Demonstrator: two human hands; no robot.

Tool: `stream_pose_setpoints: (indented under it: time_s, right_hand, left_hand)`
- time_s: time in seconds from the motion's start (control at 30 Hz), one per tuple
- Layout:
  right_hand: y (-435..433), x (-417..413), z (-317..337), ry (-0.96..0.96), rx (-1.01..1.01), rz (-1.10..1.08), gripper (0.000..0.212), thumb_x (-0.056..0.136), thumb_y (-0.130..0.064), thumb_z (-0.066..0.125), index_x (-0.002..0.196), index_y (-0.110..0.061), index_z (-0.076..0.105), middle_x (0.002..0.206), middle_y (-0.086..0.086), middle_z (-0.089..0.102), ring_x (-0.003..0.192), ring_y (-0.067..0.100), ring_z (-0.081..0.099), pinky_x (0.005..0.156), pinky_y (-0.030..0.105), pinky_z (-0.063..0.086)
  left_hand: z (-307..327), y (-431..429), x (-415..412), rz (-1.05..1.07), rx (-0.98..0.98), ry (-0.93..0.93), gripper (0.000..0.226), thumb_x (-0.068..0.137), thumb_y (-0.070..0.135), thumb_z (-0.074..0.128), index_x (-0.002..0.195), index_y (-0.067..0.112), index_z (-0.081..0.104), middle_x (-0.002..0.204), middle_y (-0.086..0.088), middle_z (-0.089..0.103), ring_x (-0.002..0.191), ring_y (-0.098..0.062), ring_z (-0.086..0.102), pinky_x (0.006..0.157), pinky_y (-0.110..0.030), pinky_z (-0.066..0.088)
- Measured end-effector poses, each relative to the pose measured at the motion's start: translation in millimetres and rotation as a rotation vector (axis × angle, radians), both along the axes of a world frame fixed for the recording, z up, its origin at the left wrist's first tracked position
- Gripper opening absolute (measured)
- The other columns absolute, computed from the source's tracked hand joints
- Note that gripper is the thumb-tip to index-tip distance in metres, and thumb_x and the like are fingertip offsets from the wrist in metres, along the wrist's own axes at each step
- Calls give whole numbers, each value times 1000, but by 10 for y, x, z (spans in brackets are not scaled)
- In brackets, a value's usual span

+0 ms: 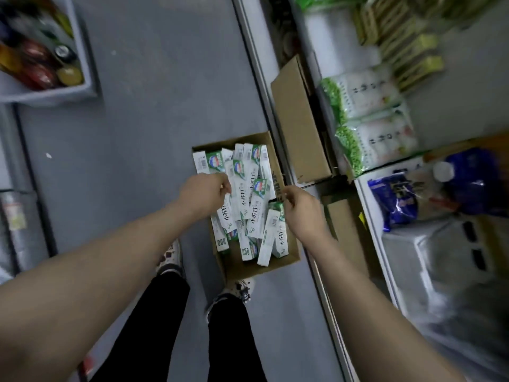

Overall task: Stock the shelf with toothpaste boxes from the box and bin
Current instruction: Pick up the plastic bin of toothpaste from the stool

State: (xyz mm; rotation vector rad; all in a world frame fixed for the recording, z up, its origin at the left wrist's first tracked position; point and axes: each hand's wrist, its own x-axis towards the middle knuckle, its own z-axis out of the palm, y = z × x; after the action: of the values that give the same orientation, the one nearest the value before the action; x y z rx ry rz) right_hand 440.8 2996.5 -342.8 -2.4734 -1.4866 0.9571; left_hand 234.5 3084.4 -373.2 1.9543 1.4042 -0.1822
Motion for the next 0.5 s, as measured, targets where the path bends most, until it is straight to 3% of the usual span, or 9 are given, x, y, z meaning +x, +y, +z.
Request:
stream_pose_setpoints:
  time_s: [0.2, 0.37, 0.5]
  right_hand:
    - [-91, 42, 1383, -75, 204, 92, 30, 93, -13, 54, 120, -17, 65, 105, 13, 72, 96, 36, 66, 80, 42, 53]
    - [-243, 61, 2452, -223, 347, 147, 34, 90, -10, 55, 121, -20, 64, 108, 9, 72, 95, 32, 67, 77, 39, 53]
    - [-457, 138, 3135, -335, 426, 146, 32, 92, -14, 56, 122, -22, 62, 111, 6, 71, 99, 31, 66, 78, 39, 52]
  left_hand:
    - [1374, -26, 95, -212, 147, 25, 23, 92, 20, 47, 103, 30, 65, 103, -5, 70, 99, -31, 62, 78, -34, 48]
    - [2527, -138, 218, -351, 331, -53, 17, 90, 20, 46, 99, 29, 58, 93, -7, 70, 88, -36, 63, 70, -37, 51]
    - [3249, -201, 384, -518, 470, -130, 11, 90, 16, 47, 91, 27, 50, 91, -4, 68, 84, -32, 62, 63, -32, 41]
